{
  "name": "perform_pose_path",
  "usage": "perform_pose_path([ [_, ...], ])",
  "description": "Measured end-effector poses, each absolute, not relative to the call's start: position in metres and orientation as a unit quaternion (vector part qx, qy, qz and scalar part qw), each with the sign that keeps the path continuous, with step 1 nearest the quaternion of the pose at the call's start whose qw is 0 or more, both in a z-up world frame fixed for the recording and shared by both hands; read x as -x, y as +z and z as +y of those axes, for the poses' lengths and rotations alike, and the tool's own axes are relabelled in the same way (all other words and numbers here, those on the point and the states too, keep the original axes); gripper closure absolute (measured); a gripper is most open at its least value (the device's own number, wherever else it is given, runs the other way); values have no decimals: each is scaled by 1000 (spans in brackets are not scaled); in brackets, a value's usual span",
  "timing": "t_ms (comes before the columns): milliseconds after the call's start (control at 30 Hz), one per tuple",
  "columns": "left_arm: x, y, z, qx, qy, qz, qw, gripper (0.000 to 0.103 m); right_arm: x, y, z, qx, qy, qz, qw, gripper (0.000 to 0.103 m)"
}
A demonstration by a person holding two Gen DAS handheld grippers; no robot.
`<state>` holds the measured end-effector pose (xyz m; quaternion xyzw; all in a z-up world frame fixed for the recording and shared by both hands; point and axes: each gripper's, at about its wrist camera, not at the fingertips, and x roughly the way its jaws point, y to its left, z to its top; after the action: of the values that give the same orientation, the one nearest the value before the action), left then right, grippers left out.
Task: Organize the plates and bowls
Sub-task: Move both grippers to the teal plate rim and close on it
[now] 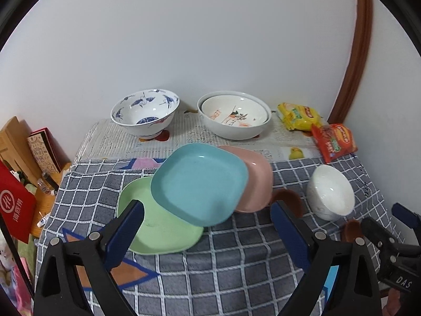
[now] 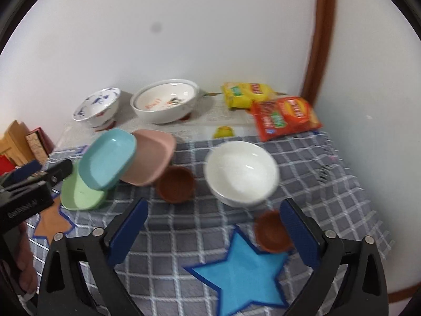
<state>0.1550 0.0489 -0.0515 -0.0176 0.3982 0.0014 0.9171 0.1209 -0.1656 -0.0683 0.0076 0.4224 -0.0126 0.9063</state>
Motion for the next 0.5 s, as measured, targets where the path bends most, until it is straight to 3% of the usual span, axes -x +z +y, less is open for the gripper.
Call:
perform_pose_path([
  [300, -200, -82, 87, 47, 25, 433, 900, 8, -179, -85, -128, -31, 46, 434, 899, 17],
  [500, -227, -100, 98, 34, 43, 441, 896, 11, -206, -102, -109, -47, 66, 442, 893, 31],
])
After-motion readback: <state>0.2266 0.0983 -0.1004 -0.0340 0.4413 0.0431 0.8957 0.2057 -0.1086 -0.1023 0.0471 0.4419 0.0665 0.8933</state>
